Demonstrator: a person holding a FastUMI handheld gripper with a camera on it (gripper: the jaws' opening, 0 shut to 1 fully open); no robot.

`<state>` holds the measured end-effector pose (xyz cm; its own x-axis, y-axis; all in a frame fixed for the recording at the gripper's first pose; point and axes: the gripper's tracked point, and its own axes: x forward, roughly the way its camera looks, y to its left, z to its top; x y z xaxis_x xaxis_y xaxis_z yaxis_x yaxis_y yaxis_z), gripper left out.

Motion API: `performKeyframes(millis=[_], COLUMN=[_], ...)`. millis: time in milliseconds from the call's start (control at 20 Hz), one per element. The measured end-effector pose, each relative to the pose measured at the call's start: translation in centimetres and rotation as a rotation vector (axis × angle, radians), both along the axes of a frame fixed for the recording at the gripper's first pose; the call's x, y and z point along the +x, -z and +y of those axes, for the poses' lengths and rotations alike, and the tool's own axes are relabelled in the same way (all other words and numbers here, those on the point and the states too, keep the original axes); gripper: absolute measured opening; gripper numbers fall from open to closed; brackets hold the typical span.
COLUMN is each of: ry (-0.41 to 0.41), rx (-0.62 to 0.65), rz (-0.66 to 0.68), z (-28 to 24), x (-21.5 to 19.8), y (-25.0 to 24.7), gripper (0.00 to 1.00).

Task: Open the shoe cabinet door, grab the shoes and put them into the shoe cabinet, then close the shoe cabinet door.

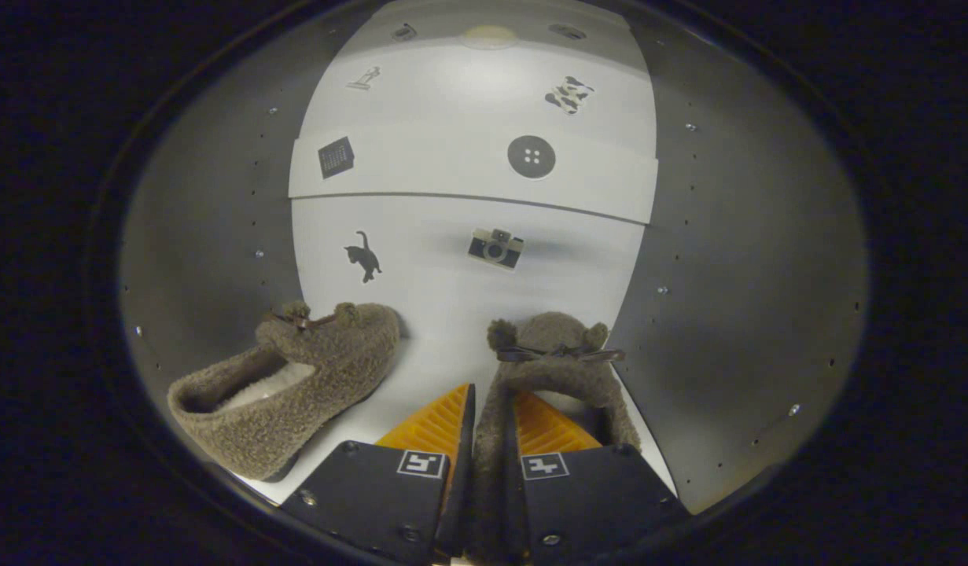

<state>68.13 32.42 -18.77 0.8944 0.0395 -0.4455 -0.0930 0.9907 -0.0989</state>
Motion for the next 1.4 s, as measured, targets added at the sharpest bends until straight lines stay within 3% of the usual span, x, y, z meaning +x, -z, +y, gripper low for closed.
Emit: performKeyframes(millis=[200,500,700,850,1100,1300,1400], ry=[-0.013,-0.023,-0.019,-0.026,-0.060,-0.096,-0.112], rx=[-0.023,-0.043,-0.056,-0.039,-0.036,-0.006,-0.006], rz=[-0.019,-0.049,-0.072,-0.113,-0.192,-0.268,-0.305], z=[0.0,-0.3,-0.8,-0.5,0.0,0.9,0.8], x=[-0.8,-3.5,-6.2,-8.6,-13.4,-19.2,-22.4], y=[-1.6,-4.3,-6.0,-7.7,-10.4,-13.3,-14.9], gripper=[0.38,0.41,0.52,0.56,0.93,0.94,1.00])
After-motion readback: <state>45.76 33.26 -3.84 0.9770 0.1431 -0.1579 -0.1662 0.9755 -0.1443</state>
